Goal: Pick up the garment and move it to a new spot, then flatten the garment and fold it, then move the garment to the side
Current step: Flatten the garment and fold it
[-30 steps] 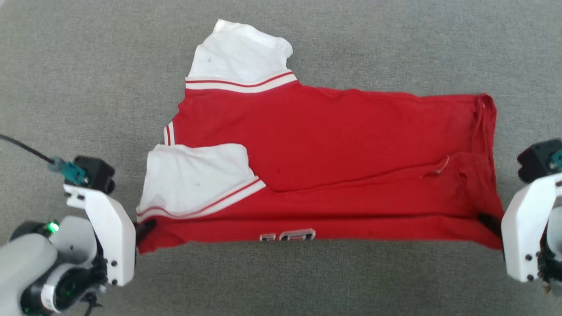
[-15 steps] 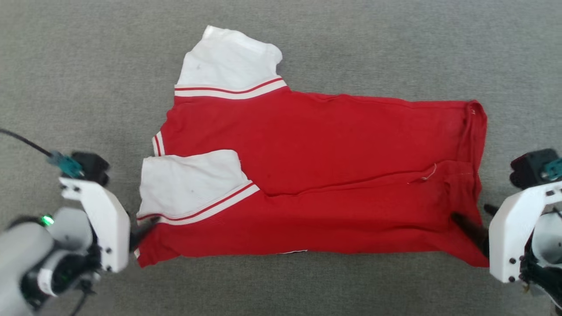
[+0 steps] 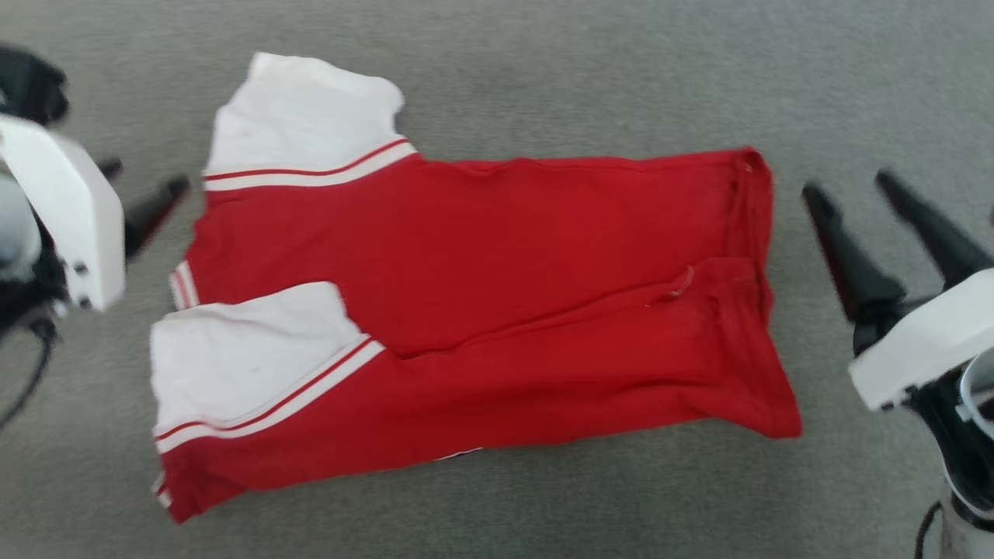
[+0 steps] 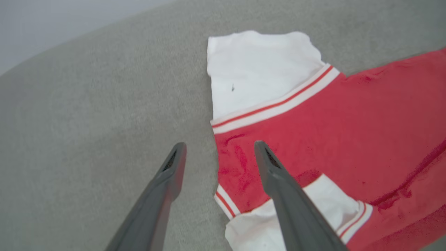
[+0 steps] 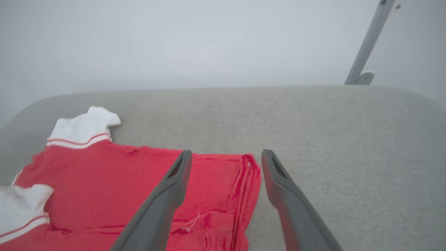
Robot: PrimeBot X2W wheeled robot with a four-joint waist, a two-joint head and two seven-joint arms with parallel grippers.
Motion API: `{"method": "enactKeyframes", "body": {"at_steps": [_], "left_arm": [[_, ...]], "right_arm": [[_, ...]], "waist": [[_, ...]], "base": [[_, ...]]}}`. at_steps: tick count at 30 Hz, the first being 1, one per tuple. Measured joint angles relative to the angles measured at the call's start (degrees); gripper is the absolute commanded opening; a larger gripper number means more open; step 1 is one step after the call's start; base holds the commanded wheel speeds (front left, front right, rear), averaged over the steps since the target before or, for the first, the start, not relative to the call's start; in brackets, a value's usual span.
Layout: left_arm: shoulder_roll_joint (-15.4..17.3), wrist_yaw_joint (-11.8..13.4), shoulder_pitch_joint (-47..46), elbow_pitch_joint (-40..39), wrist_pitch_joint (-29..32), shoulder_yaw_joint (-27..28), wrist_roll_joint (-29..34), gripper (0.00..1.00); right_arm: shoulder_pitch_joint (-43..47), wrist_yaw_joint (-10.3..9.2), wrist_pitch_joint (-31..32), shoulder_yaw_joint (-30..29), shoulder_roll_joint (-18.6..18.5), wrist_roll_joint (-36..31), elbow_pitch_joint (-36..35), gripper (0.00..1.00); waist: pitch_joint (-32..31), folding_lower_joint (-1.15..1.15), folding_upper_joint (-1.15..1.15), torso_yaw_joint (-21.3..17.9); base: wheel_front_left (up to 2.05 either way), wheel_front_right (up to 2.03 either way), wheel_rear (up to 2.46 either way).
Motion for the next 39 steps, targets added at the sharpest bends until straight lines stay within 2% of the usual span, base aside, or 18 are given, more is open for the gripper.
{"method": "enactKeyframes", "body": {"at_steps": [7,9,14,24,29,30,31,39], "left_arm": [[-3.52,-5.13,-8.52,9.28,1.04,0.9,3.83,1.0],[-4.52,-6.66,-10.54,12.36,1.32,0.89,4.76,1.0],[-6.78,-8.62,-13.87,20.07,3.34,0.32,6.13,1.0],[-9.2,-10.06,-16.56,34.5,7.08,-1.91,7.88,1.0],[-10.81,-9.88,-17.79,39.72,9.96,-1.08,5.89,1.0],[-11.26,-9.89,-18.25,40.44,11.18,-1.09,5.47,0.15],[-11.59,-10.01,-18.66,40.96,12.28,-1.04,5.14,0.0],[-15.4,-10.7,-21.12,43.06,13.67,-1.16,4.78,0.0]], "right_arm": [[-3.63,0.0,-18.62,1.88,2.37,-3.19,3.02,1.0],[-4.25,0.0,-22.3,2.59,2.47,-3.21,4.54,1.0],[-4.48,0.0,-28.42,4.7,2.66,-1.44,8.24,1.0],[-4.8,0.0,-29.76,8.56,2.76,0.22,12.24,1.0],[-6.7,0.0,-26.03,9.94,2.72,0.42,13.79,1.0],[-7.33,0.0,-24.81,10.24,2.77,0.51,14.35,1.0],[-8.08,0.0,-23.45,10.42,2.76,0.47,15.01,1.0],[-18.4,0.0,-8.28,13.0,2.75,0.11,23.82,1.0]], "waist": [[2.21,0.0,0.0,-5.19],[2.87,0.0,0.0,-6.65],[4.47,0.0,0.0,-10.04],[7.9,0.0,0.0,-14.66],[9.22,0.0,0.0,-15.67],[9.38,0.0,0.0,-15.71],[9.51,0.0,0.01,-15.69],[10.47,0.0,0.0,-13.76]], "base": [[0.0,0.0,0.0],[0.0,0.0,0.0],[0.0,0.0,0.0],[0.0,0.0,0.0],[0.0,0.0,0.0],[0.0,0.0,0.0],[0.0,0.0,0.0],[0.0,0.0,0.0]]}}
